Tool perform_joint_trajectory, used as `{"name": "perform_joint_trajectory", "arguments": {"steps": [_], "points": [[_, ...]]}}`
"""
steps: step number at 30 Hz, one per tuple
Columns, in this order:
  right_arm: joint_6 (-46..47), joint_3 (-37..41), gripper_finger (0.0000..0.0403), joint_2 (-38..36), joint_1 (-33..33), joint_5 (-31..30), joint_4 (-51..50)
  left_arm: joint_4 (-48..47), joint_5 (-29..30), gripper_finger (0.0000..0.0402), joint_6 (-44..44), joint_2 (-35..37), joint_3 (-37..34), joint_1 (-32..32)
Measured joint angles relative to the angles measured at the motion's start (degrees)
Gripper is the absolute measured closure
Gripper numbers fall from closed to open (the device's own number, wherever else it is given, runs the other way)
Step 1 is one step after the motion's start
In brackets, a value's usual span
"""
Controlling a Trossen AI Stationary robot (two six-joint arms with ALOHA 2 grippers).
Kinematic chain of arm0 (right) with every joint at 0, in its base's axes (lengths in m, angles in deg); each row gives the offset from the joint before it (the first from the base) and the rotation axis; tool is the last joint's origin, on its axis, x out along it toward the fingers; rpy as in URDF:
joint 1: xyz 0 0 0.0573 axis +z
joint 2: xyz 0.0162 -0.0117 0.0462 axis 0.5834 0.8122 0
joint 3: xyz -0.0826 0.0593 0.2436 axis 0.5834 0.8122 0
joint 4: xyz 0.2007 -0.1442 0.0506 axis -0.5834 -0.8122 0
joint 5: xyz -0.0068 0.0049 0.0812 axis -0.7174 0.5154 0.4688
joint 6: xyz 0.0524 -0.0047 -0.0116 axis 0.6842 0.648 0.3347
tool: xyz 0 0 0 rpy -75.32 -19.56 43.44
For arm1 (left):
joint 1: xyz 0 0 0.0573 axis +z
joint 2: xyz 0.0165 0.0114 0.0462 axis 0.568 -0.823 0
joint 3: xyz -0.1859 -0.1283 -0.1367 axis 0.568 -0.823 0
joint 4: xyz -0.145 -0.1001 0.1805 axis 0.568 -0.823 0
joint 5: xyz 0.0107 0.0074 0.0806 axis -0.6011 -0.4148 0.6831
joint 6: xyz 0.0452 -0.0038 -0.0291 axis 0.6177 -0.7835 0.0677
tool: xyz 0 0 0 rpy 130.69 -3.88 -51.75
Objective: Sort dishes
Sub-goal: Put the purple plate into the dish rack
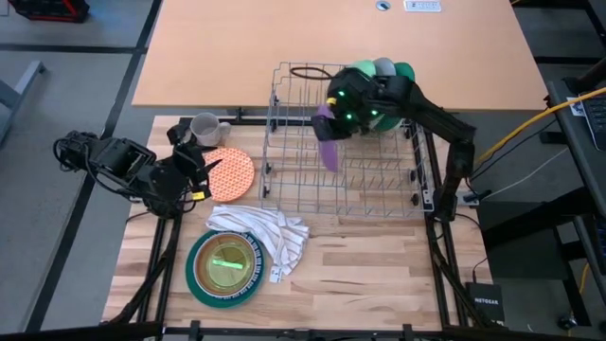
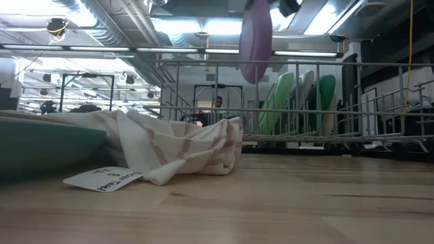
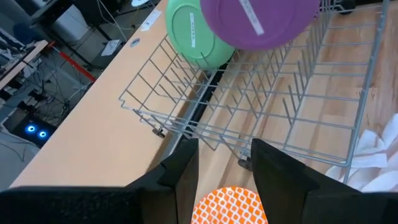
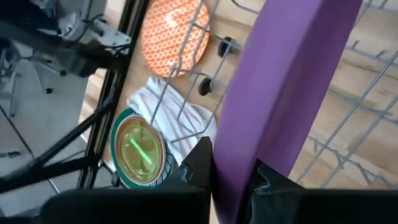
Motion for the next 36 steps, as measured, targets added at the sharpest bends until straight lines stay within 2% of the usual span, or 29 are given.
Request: {"name": "perform_joint_trajectory", "arguments": {"steps": [9, 20, 28, 36], "points": [[2.5, 8.6, 0.0380, 0.1, -1.6, 7.4, 10.0, -0.4, 0.0, 0.0265, 0.0, 0.0, 0.0, 0.0], [4.3, 9.7, 0.0381, -1.5, -1.5, 6.8, 9.7, -2.9, 0.0, 0.0265, -0.7, 0.0, 0.0, 0.0], [4.8, 9.6, 0.0381, -4.5, -1.1, 0.7, 5.3, -4.8, 0.0, 0.0265, -3.4, 0.0, 0.0, 0.0], [3.2, 13.2, 0.0381, -4.4, 0.4, 1.0, 6.3, -5.2, 0.0, 0.0265, -4.5, 0.0, 0.0, 0.0]]}}
